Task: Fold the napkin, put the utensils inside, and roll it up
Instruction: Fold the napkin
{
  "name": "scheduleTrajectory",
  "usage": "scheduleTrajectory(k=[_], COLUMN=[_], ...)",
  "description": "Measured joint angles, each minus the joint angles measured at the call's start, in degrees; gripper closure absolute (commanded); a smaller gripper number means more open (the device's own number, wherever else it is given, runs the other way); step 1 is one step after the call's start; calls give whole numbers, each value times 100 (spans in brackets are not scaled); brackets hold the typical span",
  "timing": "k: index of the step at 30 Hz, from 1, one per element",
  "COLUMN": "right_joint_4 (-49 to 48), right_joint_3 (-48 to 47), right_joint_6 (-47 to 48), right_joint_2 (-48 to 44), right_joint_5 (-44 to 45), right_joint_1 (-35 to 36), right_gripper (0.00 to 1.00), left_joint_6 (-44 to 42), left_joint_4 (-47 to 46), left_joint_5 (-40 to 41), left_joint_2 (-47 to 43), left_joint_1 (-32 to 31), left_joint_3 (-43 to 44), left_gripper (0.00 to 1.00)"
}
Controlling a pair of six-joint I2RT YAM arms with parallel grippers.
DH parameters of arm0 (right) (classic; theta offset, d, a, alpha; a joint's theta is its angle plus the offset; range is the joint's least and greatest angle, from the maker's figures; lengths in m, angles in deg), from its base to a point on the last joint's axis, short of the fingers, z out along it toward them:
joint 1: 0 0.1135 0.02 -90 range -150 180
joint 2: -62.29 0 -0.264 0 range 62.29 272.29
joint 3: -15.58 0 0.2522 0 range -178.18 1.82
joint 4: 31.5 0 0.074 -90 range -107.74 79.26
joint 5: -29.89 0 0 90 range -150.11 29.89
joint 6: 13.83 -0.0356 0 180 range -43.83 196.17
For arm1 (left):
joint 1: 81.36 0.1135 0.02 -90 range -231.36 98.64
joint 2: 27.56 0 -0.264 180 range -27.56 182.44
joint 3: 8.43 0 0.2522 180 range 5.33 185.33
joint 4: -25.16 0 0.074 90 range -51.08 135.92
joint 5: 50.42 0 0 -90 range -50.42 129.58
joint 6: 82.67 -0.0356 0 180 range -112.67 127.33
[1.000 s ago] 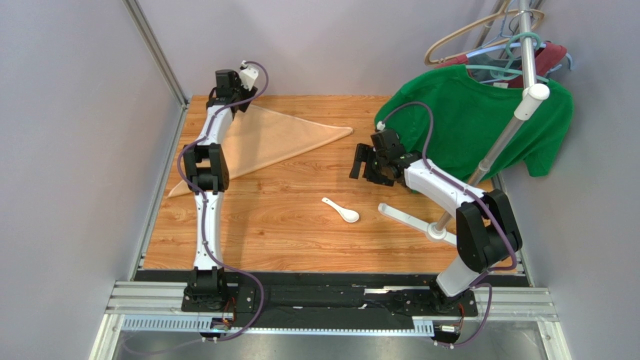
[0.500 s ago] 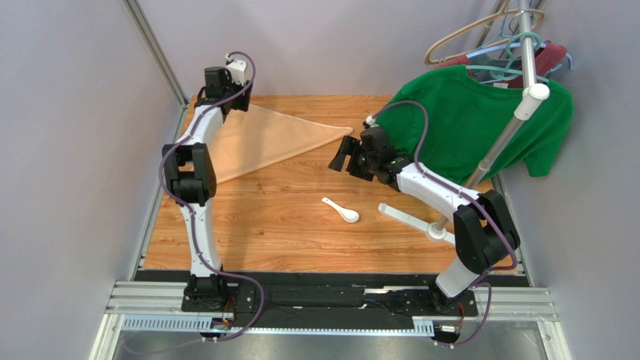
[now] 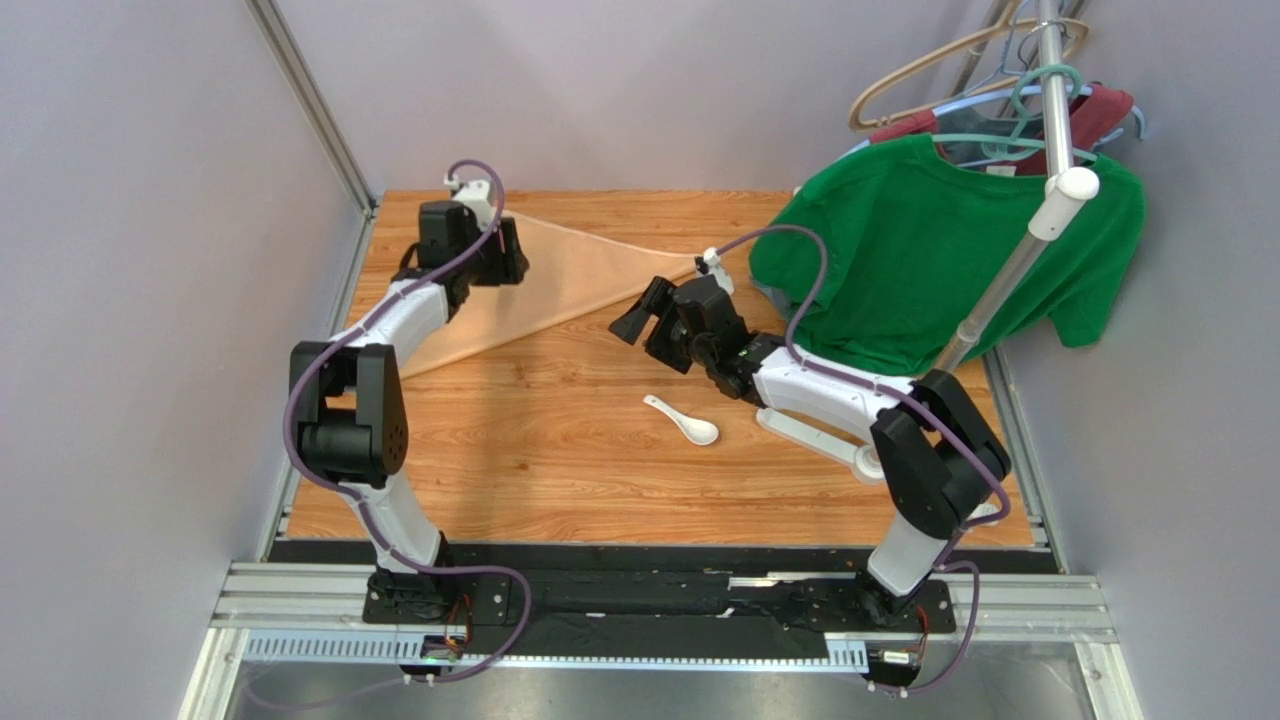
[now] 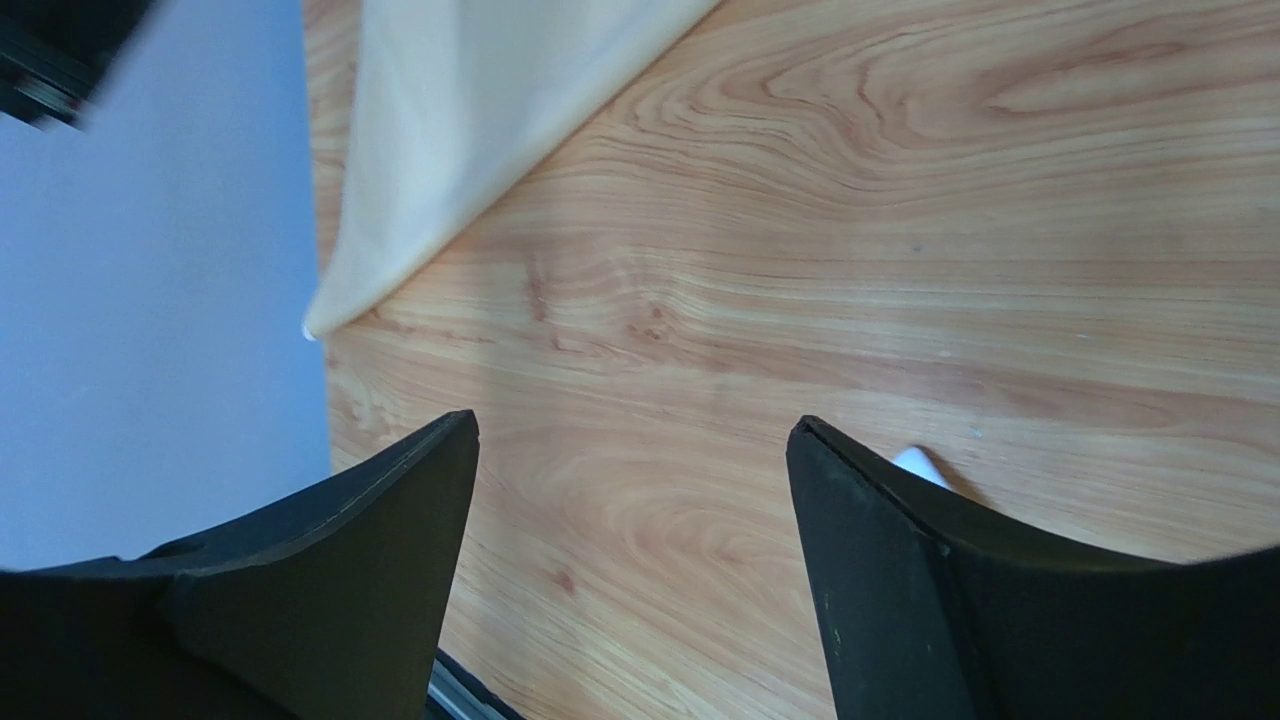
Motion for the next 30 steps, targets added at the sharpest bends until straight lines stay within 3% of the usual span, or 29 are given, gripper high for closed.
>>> scheduleTrajectory(k=[6, 10, 18, 30], right_joint_4=[-610, -678, -896, -979], right_joint_3=[-170, -623, -1670, -2461], right_joint_6=[-789, -1180, -1976, -3084], right_joint_2=[831, 1539, 2546, 3582], right_joint_5=[208, 380, 601, 896], right_joint_1=[90, 155, 238, 238], right_gripper=[28, 30, 44, 50], left_joint_6=[1045, 1346, 658, 544], left_joint_4=[337, 1078, 2393, 2765], left_joint_5=[107, 348, 302, -57], left_joint_2=[-748, -1812, -2986, -3147], left_joint_1=[-260, -337, -337, -142], left_joint_3=[-1126, -1152, -203, -662], left_gripper=[36, 33, 33, 34])
